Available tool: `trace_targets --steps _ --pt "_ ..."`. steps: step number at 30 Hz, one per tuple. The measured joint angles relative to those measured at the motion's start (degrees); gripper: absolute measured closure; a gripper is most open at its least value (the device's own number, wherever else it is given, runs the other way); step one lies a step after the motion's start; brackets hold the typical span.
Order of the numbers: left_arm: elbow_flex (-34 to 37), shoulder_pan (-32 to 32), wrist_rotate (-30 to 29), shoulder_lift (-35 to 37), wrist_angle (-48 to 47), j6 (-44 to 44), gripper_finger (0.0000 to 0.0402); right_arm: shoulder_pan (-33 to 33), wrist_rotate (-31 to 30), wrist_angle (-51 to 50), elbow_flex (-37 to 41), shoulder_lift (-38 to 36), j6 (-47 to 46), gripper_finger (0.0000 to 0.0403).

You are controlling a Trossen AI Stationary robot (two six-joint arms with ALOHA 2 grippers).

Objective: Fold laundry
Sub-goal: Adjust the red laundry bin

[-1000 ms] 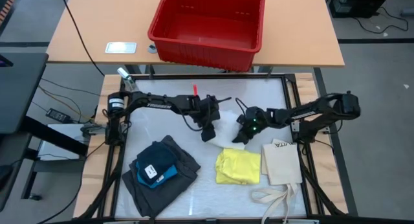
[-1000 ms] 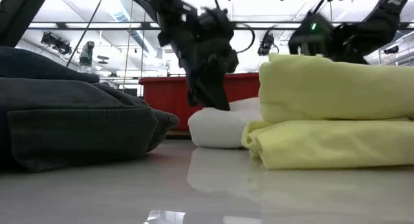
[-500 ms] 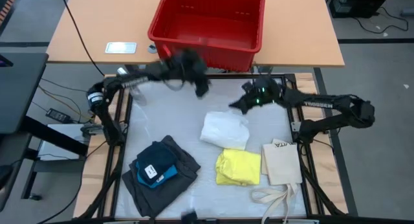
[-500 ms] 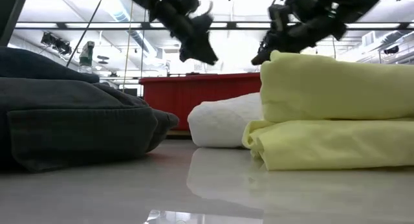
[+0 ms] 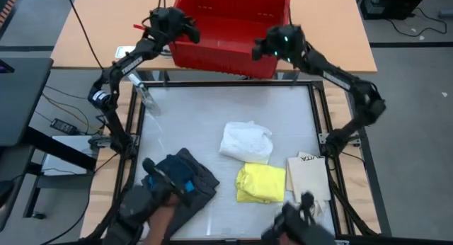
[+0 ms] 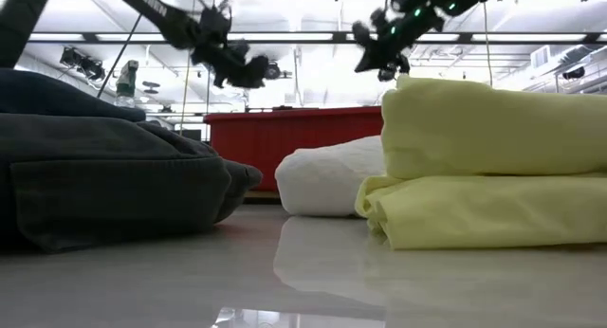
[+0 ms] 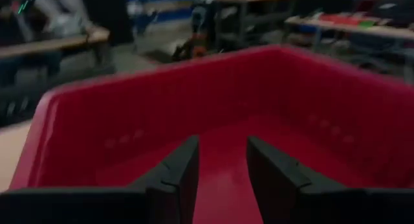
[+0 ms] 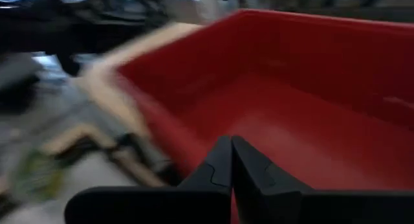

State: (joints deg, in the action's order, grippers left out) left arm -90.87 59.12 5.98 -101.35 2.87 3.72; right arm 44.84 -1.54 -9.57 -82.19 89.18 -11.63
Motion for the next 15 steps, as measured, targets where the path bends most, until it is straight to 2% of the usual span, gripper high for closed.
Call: trace_targets --steps 4,8,15 --pt "0.0 3.3 0.1 -4.0 -0.2 -2.1 0.0269 5.1 -0.3 -7.2 -7.4 8.3 2.1 0.0396" --pt "0.1 3.9 4.0 -7.2 -4.5 -3.7 0.0269 8.0 4.9 -16.4 -11.8 13.9 2.2 0.0396" --pt "-0.3 1.4 9.7 -4.6 -18.1 -3.4 0.0269 8.5 8.2 -28.6 -12.9 12.9 4.6 0.0396"
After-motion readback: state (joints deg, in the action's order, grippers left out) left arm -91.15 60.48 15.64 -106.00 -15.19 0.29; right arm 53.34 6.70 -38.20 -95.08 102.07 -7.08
